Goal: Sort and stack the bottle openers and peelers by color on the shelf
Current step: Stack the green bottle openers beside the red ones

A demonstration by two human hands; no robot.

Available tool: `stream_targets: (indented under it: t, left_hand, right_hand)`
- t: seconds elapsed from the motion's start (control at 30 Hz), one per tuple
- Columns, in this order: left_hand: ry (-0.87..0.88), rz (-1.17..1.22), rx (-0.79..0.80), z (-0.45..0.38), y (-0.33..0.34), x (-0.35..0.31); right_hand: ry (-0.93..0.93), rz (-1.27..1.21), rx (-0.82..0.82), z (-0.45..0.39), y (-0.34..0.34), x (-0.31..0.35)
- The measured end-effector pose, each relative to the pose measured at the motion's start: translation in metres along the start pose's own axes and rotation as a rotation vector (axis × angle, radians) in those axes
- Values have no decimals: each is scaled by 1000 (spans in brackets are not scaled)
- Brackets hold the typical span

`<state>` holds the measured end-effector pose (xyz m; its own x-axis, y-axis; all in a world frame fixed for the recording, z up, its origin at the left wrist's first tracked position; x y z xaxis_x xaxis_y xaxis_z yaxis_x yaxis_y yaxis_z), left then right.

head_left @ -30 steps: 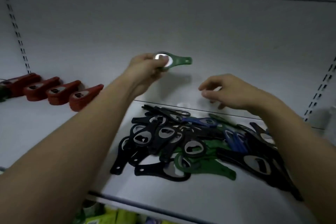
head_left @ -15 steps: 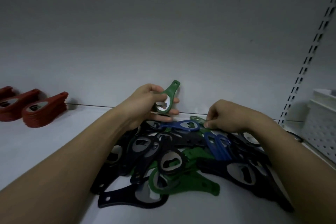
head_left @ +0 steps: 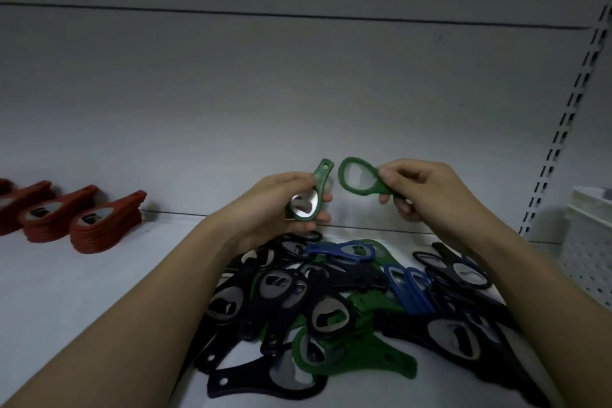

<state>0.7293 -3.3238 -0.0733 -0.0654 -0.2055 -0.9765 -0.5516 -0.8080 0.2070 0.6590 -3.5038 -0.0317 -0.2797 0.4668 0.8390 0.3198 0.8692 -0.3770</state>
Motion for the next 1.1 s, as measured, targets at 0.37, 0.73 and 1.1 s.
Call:
stream_targets:
  t: [0.37, 0.73, 1.1]
  left_hand:
    - [-170, -6, 323, 14, 31, 15]
    - [-80, 104, 145, -4, 7, 13]
    - [-53, 195, 24, -5, -4, 8]
  right_hand:
    - [44, -128, 11, 6, 22, 3]
    - [-5, 702, 306, 5, 44, -28]
    - [65, 61, 364, 14, 60, -12]
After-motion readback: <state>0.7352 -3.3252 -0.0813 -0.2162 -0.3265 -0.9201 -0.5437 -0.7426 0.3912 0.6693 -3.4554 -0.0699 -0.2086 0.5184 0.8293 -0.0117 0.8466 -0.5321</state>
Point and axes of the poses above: each hand's wrist, its own z-axis away from the middle knuckle, its own y-axis out of the palm, x = y × z, the point moved 8 cm from there along -z, towards the middle knuckle, and after that the axes turned 9 degrees about z, right-handed, at the moved point
